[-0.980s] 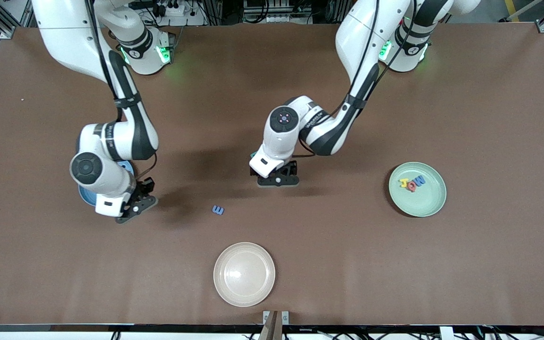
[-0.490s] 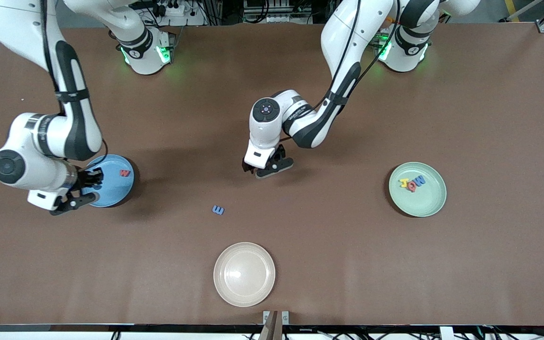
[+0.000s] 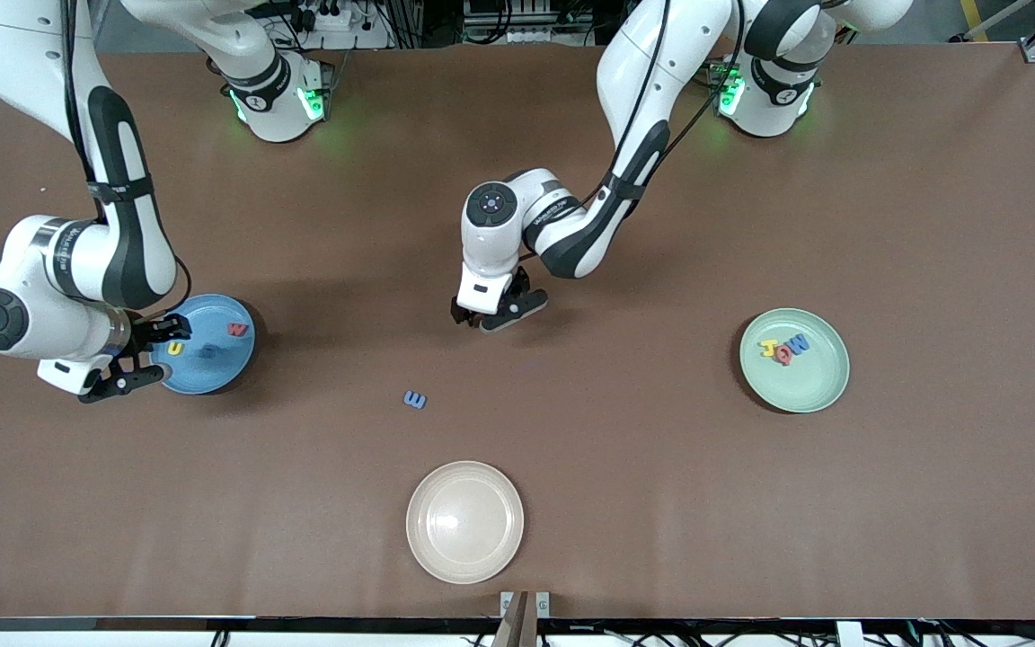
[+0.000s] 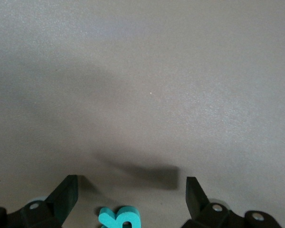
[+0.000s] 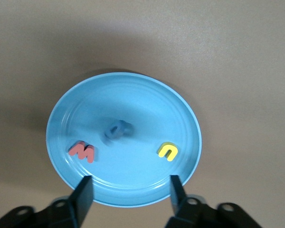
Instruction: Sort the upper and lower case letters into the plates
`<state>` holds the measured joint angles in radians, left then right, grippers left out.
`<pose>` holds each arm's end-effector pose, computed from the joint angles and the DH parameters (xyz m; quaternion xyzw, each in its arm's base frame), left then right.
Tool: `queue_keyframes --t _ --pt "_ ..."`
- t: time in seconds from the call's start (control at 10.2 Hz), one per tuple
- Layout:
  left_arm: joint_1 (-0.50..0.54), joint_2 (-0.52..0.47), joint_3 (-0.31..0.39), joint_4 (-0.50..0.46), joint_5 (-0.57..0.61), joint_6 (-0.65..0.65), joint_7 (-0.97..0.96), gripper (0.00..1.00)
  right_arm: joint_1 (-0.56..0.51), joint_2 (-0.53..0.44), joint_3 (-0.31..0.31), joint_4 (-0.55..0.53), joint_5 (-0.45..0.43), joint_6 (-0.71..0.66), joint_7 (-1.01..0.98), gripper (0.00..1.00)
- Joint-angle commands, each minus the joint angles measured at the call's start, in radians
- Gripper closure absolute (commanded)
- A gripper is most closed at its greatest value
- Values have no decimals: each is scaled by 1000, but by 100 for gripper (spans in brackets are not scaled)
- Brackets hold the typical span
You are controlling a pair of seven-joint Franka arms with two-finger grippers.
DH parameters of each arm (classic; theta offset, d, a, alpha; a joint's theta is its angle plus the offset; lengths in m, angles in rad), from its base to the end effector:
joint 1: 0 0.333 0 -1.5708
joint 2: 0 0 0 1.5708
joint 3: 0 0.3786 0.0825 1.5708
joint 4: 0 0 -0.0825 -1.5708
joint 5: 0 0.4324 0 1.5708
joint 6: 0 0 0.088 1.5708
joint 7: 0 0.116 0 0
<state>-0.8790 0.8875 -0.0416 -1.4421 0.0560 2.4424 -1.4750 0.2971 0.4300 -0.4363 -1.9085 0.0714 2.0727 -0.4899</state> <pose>0.5004 -0.6456 0.1655 0.9634 0.2618 0.0240 0.0517 0.6538 -0.0714 0.2905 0.9789 0.1601 -0.1246 0.0234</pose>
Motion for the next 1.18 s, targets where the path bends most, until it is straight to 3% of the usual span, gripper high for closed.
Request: queue_keyframes --t 0.0,0.29,0.59,0.78,1.08 --pt "-9 11 5 25 -14 -26 -36 0 19 -2 14 5 -12 -5 74 0" --pt "-29 2 6 25 -24 -117 -36 0 36 12 86 54 -5 10 65 0" --pt "-40 5 3 25 -28 -118 -36 10 45 42 131 104 30 17 62 0" --pt "-40 5 2 25 -30 -117 -34 34 65 58 137 131 42 27 35 0" --pt "-40 10 2 35 -36 -118 -36 37 74 76 137 140 83 81 -109 0"
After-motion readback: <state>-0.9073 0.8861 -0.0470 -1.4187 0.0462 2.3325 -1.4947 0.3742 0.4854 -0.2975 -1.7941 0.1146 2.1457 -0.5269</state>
